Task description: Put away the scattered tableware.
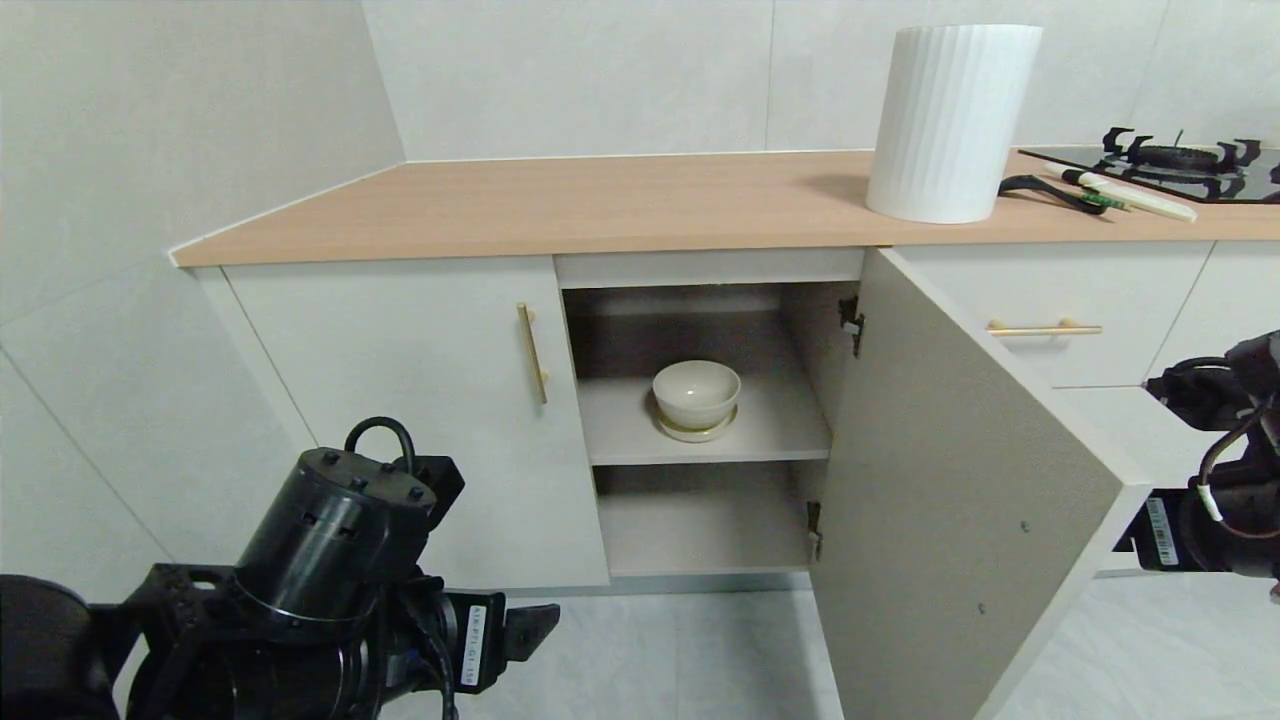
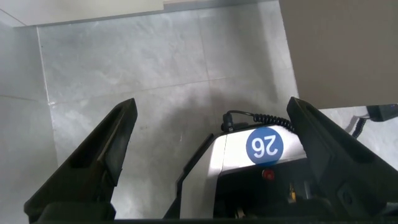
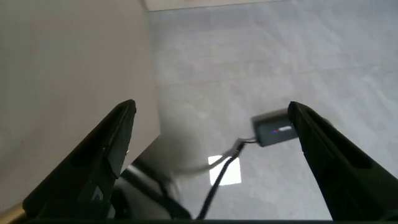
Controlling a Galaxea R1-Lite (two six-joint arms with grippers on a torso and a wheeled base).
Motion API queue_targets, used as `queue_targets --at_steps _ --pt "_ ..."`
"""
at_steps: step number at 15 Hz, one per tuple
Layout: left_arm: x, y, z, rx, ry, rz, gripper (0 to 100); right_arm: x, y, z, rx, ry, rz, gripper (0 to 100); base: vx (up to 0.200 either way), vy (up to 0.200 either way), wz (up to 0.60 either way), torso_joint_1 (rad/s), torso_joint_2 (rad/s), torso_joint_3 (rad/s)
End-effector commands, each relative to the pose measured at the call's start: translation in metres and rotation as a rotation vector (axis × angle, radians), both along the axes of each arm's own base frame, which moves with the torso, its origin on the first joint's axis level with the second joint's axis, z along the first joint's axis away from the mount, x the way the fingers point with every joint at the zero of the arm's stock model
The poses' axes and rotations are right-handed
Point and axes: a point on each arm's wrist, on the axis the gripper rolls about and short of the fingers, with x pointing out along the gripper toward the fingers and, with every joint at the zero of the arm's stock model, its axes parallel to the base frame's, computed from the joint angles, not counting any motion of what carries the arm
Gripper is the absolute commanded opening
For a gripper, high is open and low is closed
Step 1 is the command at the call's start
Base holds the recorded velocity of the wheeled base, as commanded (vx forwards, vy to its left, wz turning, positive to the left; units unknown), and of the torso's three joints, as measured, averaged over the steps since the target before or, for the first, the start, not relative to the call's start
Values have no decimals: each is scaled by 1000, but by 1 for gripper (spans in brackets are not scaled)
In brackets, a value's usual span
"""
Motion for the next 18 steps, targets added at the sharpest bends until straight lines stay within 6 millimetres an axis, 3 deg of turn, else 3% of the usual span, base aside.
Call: queue_targets --at_steps 1,12,18 --pt "0 0 0 -2 -2 1 100 -1 20 -3 35 2 54 100 0 0 0 0 0 0" --pt "-1 1 4 -12 -16 1 100 15 86 -25 196 -121 186 100 0 0 0 0 0 0" --pt "-5 4 11 -30 -41 0 100 58 132 -24 207 -129 305 100 0 0 0 0 0 0"
